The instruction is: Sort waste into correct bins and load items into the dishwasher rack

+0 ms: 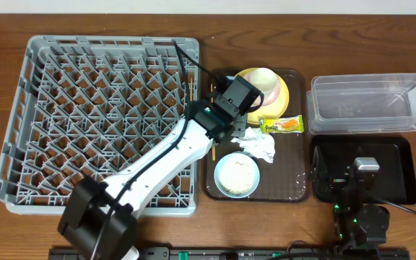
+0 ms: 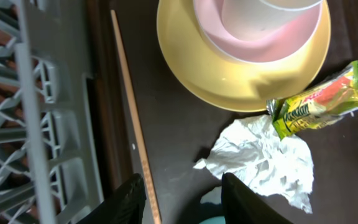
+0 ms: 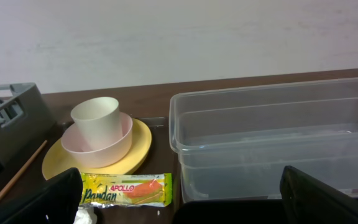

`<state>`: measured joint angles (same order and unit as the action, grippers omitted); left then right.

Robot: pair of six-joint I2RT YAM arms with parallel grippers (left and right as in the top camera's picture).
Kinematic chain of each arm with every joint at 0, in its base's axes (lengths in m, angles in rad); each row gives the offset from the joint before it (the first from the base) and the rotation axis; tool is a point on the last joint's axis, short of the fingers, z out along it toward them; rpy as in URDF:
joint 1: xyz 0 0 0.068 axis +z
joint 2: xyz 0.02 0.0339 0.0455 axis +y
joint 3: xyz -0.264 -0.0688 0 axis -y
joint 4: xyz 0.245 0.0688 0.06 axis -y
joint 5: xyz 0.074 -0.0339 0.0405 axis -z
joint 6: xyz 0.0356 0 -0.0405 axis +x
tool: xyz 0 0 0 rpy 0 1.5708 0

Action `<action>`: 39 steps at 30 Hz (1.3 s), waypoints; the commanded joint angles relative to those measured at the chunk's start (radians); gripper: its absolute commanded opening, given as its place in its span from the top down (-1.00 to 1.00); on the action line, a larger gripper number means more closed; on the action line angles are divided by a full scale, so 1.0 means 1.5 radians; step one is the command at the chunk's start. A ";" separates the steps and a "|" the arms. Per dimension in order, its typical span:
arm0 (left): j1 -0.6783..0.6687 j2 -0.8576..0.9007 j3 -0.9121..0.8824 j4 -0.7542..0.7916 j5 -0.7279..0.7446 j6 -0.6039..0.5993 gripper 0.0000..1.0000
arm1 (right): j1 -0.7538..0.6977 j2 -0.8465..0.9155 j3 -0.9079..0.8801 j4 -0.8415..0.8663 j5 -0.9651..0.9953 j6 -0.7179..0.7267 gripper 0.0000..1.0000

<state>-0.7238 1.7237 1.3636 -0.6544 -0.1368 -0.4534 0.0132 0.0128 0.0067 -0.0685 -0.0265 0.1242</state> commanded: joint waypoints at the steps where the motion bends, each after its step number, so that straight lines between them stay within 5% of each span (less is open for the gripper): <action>1: -0.001 0.018 -0.009 0.009 -0.004 -0.011 0.14 | -0.009 0.001 -0.001 -0.002 -0.001 -0.006 -0.98; 13: -0.001 0.068 -0.010 0.029 -0.042 -0.019 0.15 | -0.009 0.001 -0.001 -0.002 -0.001 -0.006 -0.98; 24: 0.022 0.120 -0.010 0.044 -0.052 -0.058 0.63 | -0.009 0.001 -0.001 -0.002 -0.001 -0.006 -0.97; 32: 0.043 0.130 -0.013 0.044 -0.052 -0.068 0.38 | -0.009 0.001 -0.001 -0.002 -0.001 -0.006 -0.98; 39: 0.044 0.165 -0.013 0.044 -0.051 -0.074 0.38 | -0.009 0.001 -0.001 -0.002 -0.001 -0.006 -0.99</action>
<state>-0.6601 1.9373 1.3632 -0.5896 -0.1944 -0.5507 0.0132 0.0128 0.0067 -0.0685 -0.0265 0.1242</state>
